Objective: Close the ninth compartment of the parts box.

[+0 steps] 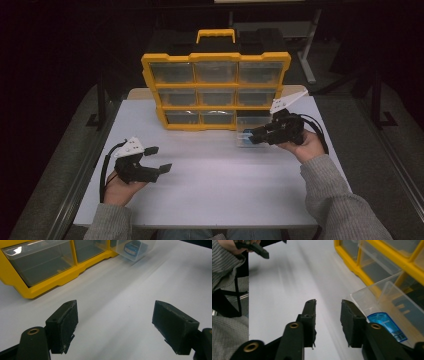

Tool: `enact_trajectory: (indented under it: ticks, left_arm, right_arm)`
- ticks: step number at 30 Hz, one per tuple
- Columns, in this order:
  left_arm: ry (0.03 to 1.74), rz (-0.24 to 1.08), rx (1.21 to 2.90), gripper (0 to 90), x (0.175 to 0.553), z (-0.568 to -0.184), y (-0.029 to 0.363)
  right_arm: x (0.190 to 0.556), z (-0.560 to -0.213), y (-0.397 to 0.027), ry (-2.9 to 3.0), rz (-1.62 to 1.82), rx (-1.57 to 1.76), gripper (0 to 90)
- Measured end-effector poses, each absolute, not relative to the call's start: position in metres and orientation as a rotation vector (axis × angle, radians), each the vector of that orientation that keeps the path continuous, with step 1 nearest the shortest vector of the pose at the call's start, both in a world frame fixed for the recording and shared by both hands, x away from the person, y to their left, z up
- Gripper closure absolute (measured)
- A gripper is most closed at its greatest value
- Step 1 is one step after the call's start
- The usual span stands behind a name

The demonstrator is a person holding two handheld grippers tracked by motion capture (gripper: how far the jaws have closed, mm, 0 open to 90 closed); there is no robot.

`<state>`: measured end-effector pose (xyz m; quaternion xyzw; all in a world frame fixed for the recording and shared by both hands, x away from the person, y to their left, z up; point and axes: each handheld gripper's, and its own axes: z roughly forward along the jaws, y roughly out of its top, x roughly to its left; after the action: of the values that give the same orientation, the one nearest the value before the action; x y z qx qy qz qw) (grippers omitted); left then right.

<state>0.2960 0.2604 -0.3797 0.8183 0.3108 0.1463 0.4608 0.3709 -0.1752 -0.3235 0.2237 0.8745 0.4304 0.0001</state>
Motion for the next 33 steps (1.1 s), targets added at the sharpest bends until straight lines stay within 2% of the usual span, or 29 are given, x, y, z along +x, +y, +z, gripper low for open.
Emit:
enact_trajectory:
  ticks: [14, 22, 33]
  left_arm:
    - [0.761, 0.363, 2.016, 20.9, 0.295, -0.381, 0.261]
    - [0.755, 0.364, 2.020, 20.9, 0.294, -0.380, 0.259]
    - [0.766, 0.358, 2.018, 20.9, 0.294, -0.381, 0.262]
  right_arm:
    - [0.351, -0.348, -0.170, 2.774, 1.336, 0.660, 77.6]
    - [0.351, -0.369, -0.173, 2.805, 1.277, 0.709, 80.4]
    - [0.359, -0.378, -0.172, 2.808, 1.200, 0.730, 81.9]
